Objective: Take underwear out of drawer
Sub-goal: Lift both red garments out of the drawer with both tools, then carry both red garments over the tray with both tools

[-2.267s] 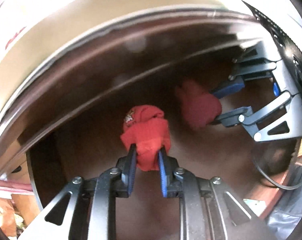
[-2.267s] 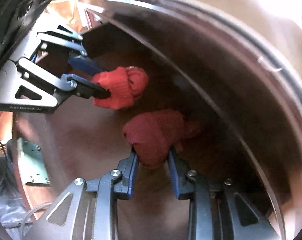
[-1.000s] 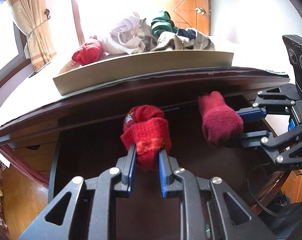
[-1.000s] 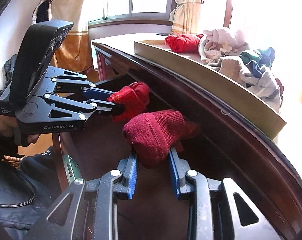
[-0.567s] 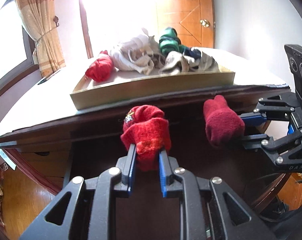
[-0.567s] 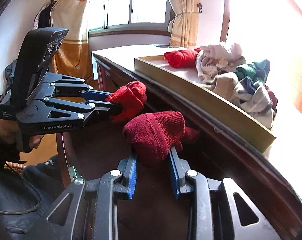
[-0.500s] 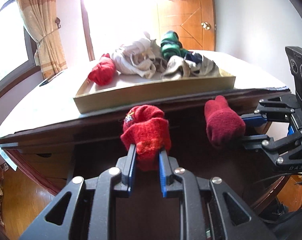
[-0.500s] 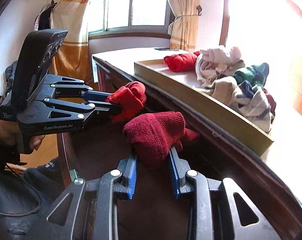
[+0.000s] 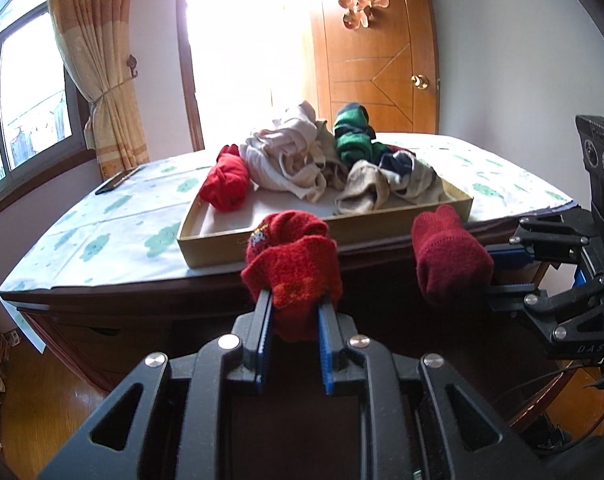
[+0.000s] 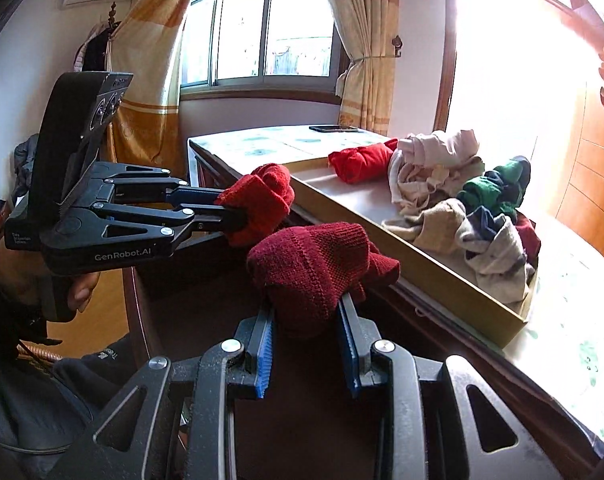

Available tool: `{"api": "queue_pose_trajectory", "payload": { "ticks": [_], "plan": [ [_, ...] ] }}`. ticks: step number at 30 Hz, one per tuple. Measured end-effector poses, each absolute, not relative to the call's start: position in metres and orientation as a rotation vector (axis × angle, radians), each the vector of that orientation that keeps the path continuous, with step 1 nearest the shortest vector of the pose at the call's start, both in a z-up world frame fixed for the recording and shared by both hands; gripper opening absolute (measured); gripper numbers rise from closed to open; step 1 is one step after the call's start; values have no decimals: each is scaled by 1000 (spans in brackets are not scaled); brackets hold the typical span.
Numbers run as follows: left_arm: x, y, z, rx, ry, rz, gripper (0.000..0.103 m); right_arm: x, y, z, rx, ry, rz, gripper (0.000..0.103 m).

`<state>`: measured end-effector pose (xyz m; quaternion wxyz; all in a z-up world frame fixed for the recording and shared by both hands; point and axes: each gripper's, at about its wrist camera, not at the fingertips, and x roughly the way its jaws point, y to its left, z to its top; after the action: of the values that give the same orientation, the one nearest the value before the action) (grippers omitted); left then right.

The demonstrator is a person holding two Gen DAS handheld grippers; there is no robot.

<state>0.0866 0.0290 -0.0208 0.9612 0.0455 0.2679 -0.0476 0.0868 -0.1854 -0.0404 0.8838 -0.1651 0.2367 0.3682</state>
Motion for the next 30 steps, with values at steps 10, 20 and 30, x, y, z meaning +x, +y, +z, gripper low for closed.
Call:
{"api": "queue_pose_trajectory", "payload": {
  "ticks": [10,20,30],
  "plan": [
    [93,37,0,110,494,-71,18,94,-176,-22,-347,445,763,31],
    [101,43,18,118,452,-53,18,104,-172,-12,-310,414,752,31],
    [116,49,33,138,435,-37,18,119,-170,3,-310,392,731,31]
  ]
}}
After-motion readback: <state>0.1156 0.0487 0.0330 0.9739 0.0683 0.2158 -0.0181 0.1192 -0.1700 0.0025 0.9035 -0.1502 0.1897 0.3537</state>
